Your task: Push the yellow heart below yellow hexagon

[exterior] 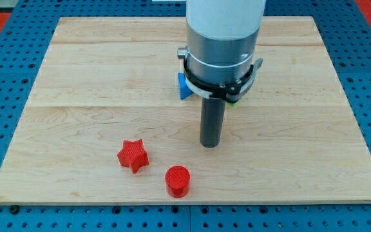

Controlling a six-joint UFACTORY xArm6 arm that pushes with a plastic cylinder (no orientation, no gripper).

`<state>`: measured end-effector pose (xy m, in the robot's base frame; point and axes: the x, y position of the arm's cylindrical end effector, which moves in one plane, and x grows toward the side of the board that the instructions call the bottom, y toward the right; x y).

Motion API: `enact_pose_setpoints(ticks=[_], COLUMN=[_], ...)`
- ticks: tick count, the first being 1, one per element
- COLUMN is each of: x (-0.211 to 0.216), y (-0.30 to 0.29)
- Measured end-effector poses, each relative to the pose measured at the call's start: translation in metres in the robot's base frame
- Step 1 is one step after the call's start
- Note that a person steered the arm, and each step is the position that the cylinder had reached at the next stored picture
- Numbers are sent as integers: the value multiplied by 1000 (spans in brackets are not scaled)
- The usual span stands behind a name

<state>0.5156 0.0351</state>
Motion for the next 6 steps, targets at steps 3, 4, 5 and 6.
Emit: enact_pose_setpoints(ticks=[3,4,5,6], x=[-29,-41,-50,-49], y=[4,7,10,12])
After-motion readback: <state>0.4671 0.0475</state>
